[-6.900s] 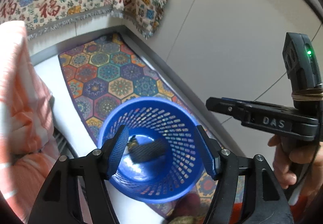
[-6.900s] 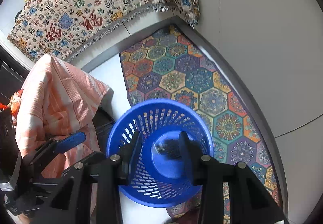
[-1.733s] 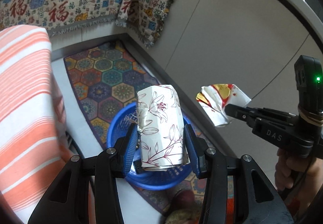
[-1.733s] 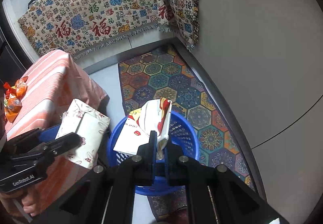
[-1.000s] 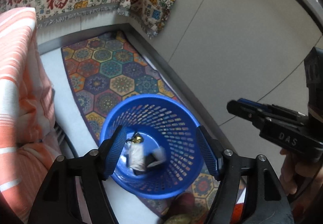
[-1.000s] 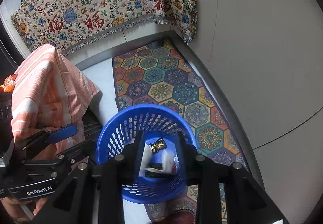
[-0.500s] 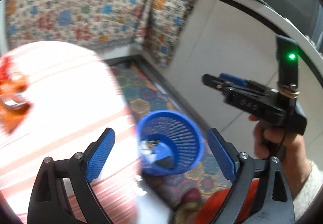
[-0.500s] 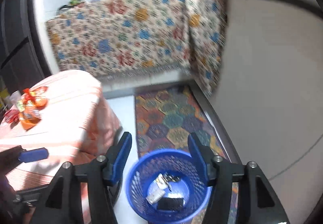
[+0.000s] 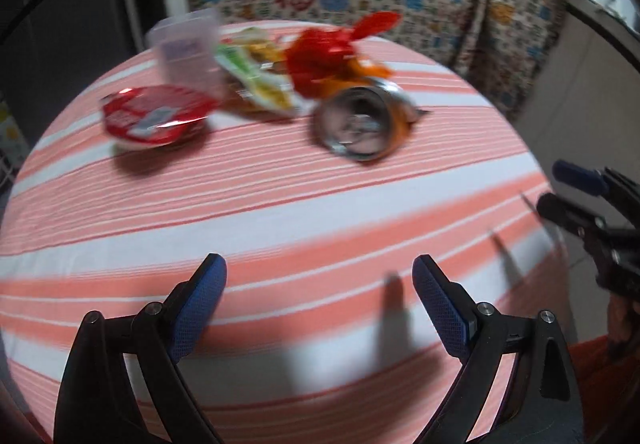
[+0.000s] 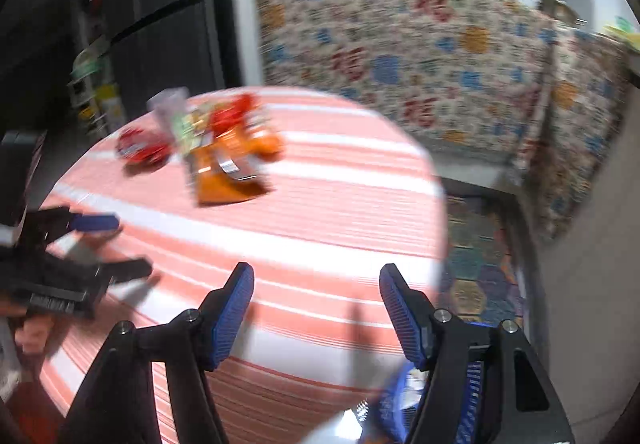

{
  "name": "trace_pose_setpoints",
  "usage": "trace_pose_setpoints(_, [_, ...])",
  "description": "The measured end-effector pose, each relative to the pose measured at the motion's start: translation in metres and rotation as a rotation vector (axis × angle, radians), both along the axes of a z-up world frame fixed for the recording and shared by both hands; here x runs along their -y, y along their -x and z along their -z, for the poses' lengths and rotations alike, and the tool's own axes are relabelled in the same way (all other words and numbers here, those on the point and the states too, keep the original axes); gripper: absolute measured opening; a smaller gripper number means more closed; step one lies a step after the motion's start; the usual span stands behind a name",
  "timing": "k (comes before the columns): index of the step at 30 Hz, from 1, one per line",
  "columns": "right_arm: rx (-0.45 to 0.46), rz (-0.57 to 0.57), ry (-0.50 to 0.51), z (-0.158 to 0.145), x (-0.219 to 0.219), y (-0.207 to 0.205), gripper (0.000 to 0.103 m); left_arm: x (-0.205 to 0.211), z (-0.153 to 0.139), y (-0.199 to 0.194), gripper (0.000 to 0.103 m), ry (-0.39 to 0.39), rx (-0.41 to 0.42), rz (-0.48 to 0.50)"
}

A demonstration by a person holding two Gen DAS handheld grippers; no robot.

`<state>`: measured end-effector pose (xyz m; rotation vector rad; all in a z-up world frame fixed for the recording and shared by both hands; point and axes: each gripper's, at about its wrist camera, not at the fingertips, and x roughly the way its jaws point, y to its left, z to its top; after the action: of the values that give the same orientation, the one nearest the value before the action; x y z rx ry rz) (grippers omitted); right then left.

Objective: Collect trash

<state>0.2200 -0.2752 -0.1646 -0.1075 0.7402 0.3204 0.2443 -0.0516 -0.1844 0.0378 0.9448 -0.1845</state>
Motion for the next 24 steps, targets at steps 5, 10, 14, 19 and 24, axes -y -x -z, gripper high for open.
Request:
trace_pose_setpoints(5, [-0.067, -0.073, 0.034, 0.019, -0.043, -0.005, 0.067, -0.035, 0.008, -0.007, 0.095, -0.033, -0.011, -0.070])
trace_pose_setpoints(10, [-0.117, -0.090, 0.053, 0.033, -0.065, -0.013, 0.069, -0.050, 0.010, -0.012, 0.100, -0.066, -0.005, -0.096])
trace_pose_setpoints(14, [-0.109, -0.088, 0.061, 0.033, -0.074, -0.022, 0.073, -0.055, 0.011, -0.019, 0.103, -0.075, -0.007, -0.090])
trace_pose_setpoints(19, [-0.108, -0.083, 0.061, 0.034, -0.086, -0.036, 0.086, -0.069, 0.009, -0.027, 0.103, -0.070, 0.000, -0.072])
trace_pose_setpoints(24, [-0.129, -0.091, 0.066, 0.035, -0.095, -0.051, 0.095, -0.083, 0.009, -0.045, 0.103, -0.065, 0.000, -0.060])
